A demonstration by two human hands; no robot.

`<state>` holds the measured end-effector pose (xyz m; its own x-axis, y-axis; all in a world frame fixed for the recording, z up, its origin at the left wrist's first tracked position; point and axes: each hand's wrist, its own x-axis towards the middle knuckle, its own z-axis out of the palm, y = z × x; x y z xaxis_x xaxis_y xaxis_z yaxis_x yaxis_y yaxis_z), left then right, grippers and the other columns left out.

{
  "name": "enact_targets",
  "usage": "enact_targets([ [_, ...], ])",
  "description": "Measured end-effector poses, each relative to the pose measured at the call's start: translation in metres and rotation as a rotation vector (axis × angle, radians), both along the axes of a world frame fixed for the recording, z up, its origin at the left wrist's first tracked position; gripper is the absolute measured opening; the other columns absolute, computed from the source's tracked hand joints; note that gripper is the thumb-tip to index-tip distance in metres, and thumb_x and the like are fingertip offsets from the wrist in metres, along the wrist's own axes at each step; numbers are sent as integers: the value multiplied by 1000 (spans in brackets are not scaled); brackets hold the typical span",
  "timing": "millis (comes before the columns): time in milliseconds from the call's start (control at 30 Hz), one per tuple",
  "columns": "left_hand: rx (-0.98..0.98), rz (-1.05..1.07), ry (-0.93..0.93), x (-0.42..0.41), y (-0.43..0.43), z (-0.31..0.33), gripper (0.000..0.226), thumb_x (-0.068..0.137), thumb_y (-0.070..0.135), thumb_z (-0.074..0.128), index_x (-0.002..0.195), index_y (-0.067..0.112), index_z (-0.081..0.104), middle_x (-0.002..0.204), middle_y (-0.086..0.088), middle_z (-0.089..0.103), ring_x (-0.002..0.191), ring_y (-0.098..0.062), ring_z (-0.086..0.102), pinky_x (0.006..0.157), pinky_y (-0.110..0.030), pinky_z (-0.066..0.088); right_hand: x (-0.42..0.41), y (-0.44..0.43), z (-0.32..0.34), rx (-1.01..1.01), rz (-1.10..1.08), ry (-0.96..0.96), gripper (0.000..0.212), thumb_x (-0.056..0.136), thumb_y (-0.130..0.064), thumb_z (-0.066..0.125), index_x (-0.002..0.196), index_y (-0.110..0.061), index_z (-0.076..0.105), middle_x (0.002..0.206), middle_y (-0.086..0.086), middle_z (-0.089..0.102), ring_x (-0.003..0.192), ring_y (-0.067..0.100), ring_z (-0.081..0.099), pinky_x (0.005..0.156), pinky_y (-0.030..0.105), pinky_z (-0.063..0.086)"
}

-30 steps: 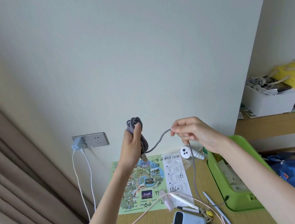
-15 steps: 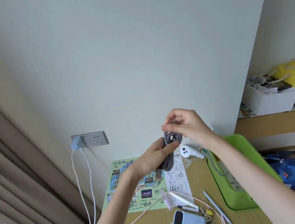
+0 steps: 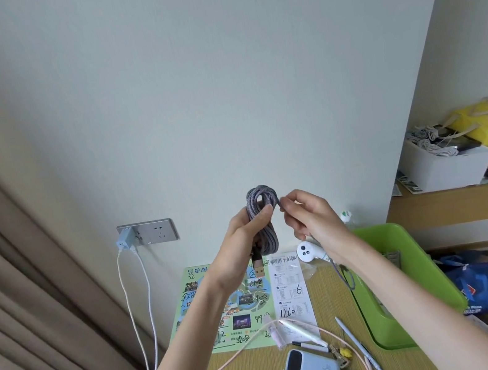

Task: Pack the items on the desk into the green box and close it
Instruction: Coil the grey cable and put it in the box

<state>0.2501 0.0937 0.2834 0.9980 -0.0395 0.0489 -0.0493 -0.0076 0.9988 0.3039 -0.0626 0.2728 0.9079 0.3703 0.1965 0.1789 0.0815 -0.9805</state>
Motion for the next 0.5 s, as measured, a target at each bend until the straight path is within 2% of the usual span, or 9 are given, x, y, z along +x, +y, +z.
enact_targets([
  [133,-44,-19,-43,-1,-4,0,28,91,44,60,88,16,58,60,6,50,48,-12,44,41,-24,26,-4,8,-4,65,3,22,25,98,-28,55,83,-8,51,56,-1,50,44,12,33,48,24,36],
  [233,-60,-22,-73,-3,-10,2,40,94,44,55,108,7,59,64,-2,62,56,-15,54,42,-26,32,-9,13,-7,80,23,40,27,98,-26,56,79,-8,49,54,-3,55,44,13,39,47,23,39],
  [333,-119,24,-50,-3,-12,2,39,95,44,52,116,12,56,61,-1,64,55,-16,60,37,-26,38,-11,14,-8,61,38,74,22,96,-21,58,81,-6,51,51,-5,54,43,13,40,47,23,40],
  [433,-218,57,-18,0,-8,0,39,94,46,54,115,13,57,69,-4,64,63,-21,63,52,-31,40,-10,10,-8,5,56,69,16,94,-14,61,82,-6,55,58,0,57,45,14,39,49,25,41],
  [500,-276,80,-14,2,-6,0,40,91,48,56,110,12,59,73,1,63,63,-16,61,48,-28,39,-10,6,-8,-46,81,51,13,93,-12,63,82,-7,57,62,5,58,47,14,39,49,25,41],
])
